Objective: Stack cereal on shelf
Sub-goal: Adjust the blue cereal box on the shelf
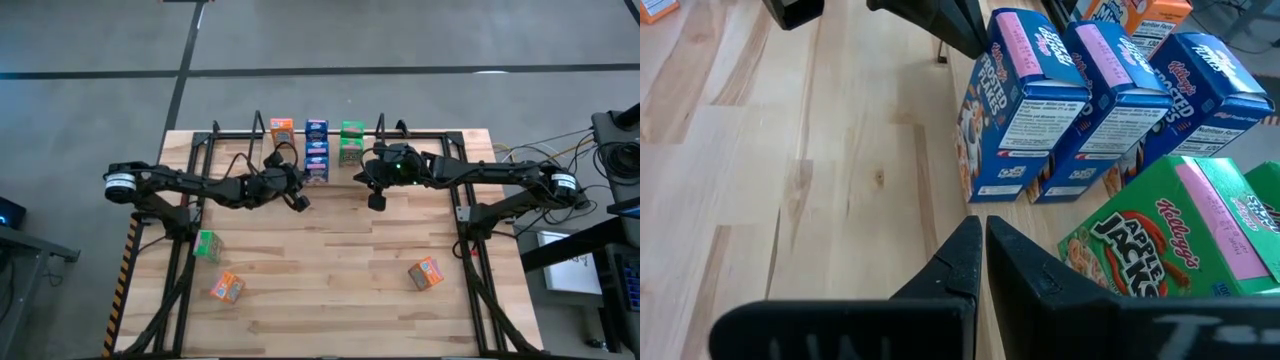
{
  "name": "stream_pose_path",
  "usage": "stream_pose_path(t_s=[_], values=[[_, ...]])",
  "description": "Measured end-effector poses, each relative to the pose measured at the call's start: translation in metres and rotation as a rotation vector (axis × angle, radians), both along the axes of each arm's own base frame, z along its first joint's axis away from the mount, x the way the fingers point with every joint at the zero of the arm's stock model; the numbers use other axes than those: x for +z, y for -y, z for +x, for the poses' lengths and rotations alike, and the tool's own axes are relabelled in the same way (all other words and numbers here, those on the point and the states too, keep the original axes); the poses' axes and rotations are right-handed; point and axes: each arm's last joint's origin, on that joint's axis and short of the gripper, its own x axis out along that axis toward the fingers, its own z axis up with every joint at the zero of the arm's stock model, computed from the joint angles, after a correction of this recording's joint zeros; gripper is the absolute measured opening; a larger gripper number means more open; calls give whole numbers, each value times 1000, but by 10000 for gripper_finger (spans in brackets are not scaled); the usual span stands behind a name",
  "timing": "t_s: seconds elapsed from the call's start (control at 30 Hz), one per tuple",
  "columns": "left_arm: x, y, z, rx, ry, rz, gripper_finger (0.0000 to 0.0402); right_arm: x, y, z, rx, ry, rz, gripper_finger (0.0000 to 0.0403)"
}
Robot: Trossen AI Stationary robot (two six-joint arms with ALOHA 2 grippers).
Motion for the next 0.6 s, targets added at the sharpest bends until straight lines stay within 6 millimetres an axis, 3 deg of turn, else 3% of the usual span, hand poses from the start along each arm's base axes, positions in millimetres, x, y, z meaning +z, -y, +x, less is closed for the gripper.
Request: stream_pose_path(t_s=[0.6], values=[[0, 3, 1, 4, 26, -32, 0, 0, 0, 0, 0, 0, -1, 9]])
